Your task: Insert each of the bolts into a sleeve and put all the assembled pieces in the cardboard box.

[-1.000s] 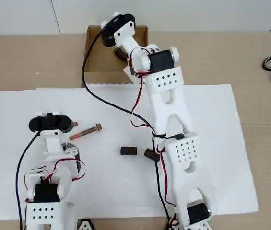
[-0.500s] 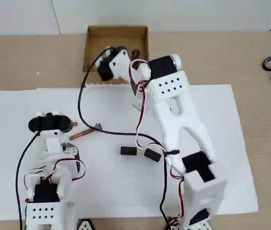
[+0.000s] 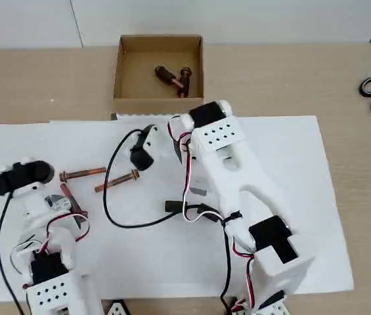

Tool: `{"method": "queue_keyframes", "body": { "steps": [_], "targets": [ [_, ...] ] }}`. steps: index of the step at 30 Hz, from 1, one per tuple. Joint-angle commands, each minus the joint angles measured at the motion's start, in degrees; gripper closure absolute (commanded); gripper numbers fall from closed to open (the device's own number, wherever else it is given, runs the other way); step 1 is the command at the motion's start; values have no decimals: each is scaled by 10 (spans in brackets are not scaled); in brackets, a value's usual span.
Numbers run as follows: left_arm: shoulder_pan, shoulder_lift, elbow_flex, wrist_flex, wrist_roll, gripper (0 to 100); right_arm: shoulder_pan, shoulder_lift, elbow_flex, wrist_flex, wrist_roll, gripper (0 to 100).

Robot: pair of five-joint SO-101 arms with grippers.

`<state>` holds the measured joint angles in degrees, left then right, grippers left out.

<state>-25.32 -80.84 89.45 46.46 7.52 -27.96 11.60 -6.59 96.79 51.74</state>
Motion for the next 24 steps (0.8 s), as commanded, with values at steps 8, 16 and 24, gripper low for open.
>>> {"method": "queue_keyframes", "body": {
  "steps": [8, 16, 24],
  "targets": [
    [-10, -4, -2, -25, 0, 994, -49, -32, 4, 2, 40, 823],
    [-10, -4, -2, -25, 0, 994, -75, -34, 4, 6, 34, 820],
    [9, -4, -1, -25, 0, 994, -124, -129, 84, 3, 7, 820]
  ]
}}
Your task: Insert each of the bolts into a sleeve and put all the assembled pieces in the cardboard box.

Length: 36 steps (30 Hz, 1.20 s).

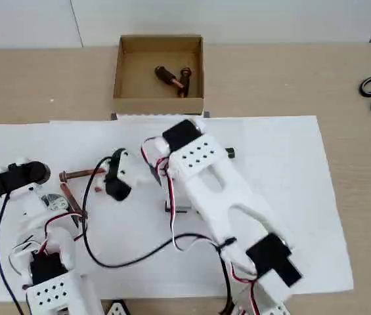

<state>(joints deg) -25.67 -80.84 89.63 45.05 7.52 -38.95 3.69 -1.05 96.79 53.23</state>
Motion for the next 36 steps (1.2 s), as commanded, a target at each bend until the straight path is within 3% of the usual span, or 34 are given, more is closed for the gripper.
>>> {"method": "queue_keyframes", "body": {
  "steps": [1, 36],
  "targets": [
    [18, -4, -3, -11, -1, 994, -16, -58, 43, 1, -9, 820],
    [21, -4, -3, -11, -3, 994, 5, 135, 51, -156, 11, 822]
  ]
}}
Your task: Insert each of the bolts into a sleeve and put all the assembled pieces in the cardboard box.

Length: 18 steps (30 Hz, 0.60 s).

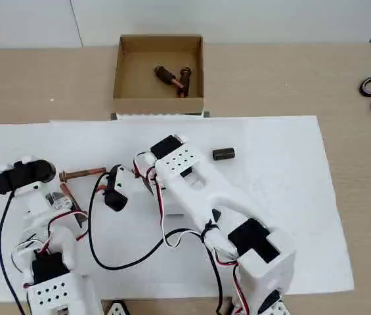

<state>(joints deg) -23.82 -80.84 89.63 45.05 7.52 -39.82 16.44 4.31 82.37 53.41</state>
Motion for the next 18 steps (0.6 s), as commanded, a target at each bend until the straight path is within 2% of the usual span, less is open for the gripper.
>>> {"method": "queue_keyframes", "body": {
  "steps": [1, 6, 11, 18],
  "targets": [
    [3, -4, -3, -11, -3, 994, 14, 15, -3, -12, 12, 822],
    [3, -4, -3, -11, -3, 994, 15, 40, -3, -14, 13, 834],
    [3, -4, -3, -11, -3, 994, 23, 57, -4, -14, 11, 992],
    [3, -4, -3, -11, -2, 994, 46, 7, -54, 29, 7, 985]
  ]
}}
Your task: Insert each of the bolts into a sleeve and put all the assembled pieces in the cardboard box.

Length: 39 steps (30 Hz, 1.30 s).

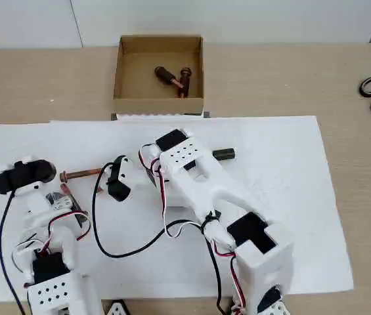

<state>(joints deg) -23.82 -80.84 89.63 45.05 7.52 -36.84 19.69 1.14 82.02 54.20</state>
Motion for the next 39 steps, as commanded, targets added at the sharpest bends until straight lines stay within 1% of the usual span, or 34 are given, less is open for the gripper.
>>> {"method": "queue_keyframes", "body": {
  "steps": [1, 5, 9, 15, 20, 22, 25, 29, 32, 36, 37, 39],
  "targets": [
    [3, -4, -3, -11, -2, 994, 17, -37, -38, 43, -9, 985],
    [4, -4, -3, -11, -2, 994, 18, -79, -107, 104, -45, 985],
    [13, -4, -2, -11, -3, 994, 31, -117, -163, 138, -105, 991],
    [14, -4, -2, -13, -4, 994, 109, -193, -182, 143, -182, 995],
    [16, -3, -23, -13, -4, 994, 193, -209, -181, 144, -258, 995],
    [16, 0, -58, -4, -4, 994, 234, -211, -181, 144, -279, 995],
    [23, 2, -128, 38, -4, 994, 292, -211, -181, 148, -285, 995],
    [54, 38, -218, 99, -33, 994, 348, -211, -181, 151, -286, 995],
    [59, 107, -299, 134, -40, 994, 375, -211, -181, 152, -299, 995],
    [60, 237, -439, 190, -40, 994, 396, -211, -159, 152, -305, 995],
    [60, 275, -476, 207, -48, 994, 397, -211, -145, 152, -314, 995],
    [60, 351, -548, 239, -89, 994, 401, -211, -114, 152, -337, 995]
  ]
}}
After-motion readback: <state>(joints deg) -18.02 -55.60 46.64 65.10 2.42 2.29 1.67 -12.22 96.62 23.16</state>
